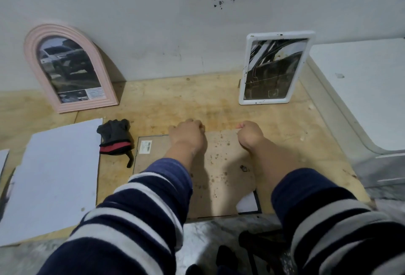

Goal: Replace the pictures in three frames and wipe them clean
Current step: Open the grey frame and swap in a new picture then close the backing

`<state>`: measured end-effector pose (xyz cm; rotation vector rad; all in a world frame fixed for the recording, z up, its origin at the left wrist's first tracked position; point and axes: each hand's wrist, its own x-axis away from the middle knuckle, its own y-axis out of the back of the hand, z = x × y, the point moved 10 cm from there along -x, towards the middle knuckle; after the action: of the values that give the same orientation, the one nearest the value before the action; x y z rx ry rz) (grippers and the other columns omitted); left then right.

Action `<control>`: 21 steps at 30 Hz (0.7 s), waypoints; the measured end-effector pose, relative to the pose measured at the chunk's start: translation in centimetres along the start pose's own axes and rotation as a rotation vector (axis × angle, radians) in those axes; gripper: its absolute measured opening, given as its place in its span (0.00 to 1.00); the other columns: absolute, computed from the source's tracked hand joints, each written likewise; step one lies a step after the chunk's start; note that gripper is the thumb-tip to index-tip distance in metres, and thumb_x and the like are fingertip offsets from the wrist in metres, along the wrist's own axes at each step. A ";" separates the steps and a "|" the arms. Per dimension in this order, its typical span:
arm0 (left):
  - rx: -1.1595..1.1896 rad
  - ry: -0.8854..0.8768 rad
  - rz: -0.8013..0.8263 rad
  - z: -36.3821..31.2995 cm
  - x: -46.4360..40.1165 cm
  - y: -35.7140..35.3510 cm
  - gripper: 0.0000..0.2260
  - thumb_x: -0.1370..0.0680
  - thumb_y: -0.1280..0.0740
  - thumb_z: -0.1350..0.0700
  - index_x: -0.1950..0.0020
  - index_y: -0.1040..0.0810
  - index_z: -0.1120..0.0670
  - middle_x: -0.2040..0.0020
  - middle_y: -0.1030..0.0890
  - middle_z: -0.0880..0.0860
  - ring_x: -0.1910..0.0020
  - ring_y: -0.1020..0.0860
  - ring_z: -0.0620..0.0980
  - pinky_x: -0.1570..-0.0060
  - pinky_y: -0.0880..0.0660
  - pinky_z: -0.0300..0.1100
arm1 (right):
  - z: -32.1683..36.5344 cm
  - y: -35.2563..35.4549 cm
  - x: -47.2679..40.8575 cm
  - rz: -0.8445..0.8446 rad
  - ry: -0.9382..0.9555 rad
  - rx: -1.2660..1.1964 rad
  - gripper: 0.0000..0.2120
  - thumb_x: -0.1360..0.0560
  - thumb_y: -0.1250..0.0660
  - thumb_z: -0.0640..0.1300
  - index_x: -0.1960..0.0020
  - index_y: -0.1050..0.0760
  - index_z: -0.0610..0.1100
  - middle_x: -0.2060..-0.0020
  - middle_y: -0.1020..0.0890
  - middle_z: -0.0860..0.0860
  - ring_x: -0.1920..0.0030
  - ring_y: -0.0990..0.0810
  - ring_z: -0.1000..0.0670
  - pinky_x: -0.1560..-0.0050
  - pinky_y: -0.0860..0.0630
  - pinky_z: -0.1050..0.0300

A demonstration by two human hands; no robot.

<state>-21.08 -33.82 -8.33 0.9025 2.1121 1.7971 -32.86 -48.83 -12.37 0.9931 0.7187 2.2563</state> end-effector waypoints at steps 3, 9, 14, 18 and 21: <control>0.052 0.157 0.071 4.3 -0.5 -0.8 0.12 0.18 0.44 0.50 0.45 0.21 0.45 0.44 0.20 0.48 0.42 0.25 0.53 0.37 0.41 0.53 | 0.0 -0.4 -0.3 -0.014 0.004 -0.051 0.19 0.24 0.48 0.32 0.40 0.24 0.40 0.37 0.26 0.40 0.40 0.25 0.39 0.39 0.28 0.51; 0.187 0.228 0.201 6.0 -1.1 -2.5 0.14 0.17 0.44 0.46 0.42 0.21 0.45 0.38 0.21 0.47 0.33 0.30 0.53 0.30 0.53 0.56 | -0.5 -0.8 -0.2 -0.131 -0.010 -0.171 0.21 0.23 0.51 0.30 0.40 0.26 0.44 0.35 0.34 0.45 0.33 0.39 0.43 0.34 0.39 0.53; 0.341 0.325 0.376 7.8 -3.5 -6.2 0.25 0.25 0.41 0.38 0.37 0.22 0.52 0.33 0.25 0.52 0.32 0.31 0.57 0.29 0.42 0.58 | -0.4 -0.4 0.8 -0.314 0.051 -0.185 0.22 0.27 0.51 0.29 0.44 0.26 0.44 0.40 0.30 0.46 0.37 0.36 0.44 0.36 0.34 0.50; 0.388 0.417 0.364 9.4 -5.5 -8.4 0.29 0.28 0.40 0.36 0.35 0.23 0.53 0.32 0.26 0.55 0.32 0.31 0.60 0.30 0.39 0.57 | 0.2 0.6 1.6 -0.483 0.131 -0.164 0.20 0.28 0.49 0.28 0.45 0.24 0.40 0.44 0.26 0.44 0.41 0.33 0.43 0.41 0.32 0.48; 0.445 0.405 0.339 8.4 -4.4 -7.1 0.24 0.26 0.40 0.40 0.38 0.22 0.54 0.35 0.24 0.55 0.34 0.29 0.59 0.31 0.37 0.56 | 0.3 0.9 1.8 -0.541 0.157 -0.204 0.19 0.28 0.48 0.27 0.46 0.23 0.37 0.46 0.24 0.41 0.43 0.32 0.42 0.42 0.33 0.49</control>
<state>-15.23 -30.02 -17.87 1.1337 2.8420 1.8124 -33.87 -48.17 -10.79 0.4556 0.7035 1.8898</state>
